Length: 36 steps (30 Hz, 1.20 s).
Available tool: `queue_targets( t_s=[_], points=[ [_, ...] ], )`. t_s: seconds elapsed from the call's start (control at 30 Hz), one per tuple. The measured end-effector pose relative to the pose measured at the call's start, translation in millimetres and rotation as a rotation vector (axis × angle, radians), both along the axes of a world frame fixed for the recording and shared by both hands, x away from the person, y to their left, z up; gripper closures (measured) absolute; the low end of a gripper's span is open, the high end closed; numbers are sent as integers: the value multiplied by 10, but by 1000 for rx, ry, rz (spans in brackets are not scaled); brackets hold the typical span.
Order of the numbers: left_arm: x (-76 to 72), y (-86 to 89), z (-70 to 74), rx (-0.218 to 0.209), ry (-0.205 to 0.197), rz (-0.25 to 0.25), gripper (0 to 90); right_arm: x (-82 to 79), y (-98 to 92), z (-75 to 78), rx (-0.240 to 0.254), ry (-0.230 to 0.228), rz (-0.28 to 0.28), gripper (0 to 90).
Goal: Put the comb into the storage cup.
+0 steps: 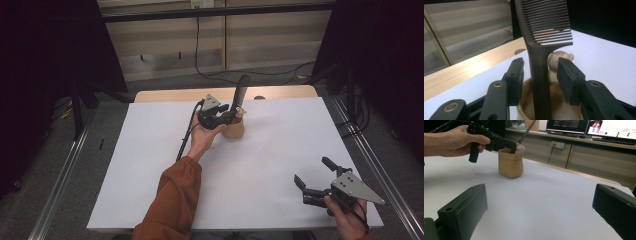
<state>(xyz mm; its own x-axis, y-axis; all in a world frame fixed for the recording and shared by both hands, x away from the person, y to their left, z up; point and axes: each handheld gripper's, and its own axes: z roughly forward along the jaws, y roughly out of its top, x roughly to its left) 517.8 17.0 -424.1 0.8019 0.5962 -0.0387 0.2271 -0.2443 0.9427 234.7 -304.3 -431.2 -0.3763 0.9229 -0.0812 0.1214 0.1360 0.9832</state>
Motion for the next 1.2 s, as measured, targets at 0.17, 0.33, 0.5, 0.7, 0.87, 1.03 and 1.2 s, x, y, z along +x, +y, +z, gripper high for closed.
queue_targets(
  t_s=[0.17,0.33,0.5,0.7,0.87,1.03,1.2],
  points=[
    [-25,32,39,-7,-17,18,498,0,3,0,1,0,-2,0],
    [-45,63,65,-20,-20,33,419,1,3,0,0,2,-3,0],
    [-70,86,89,-26,-6,41,324,3,1,0,-1,0,-4,0],
    [-109,124,114,-34,-6,46,211,3,1,1,-2,3,-6,0],
    [-146,157,156,-43,-13,41,133,3,2,1,-1,0,-7,0],
    [-213,217,215,-63,-20,38,67,5,1,1,-1,-2,-9,0],
    [-260,286,234,-79,-20,47,39,5,6,1,-1,1,-9,0]
  ],
)
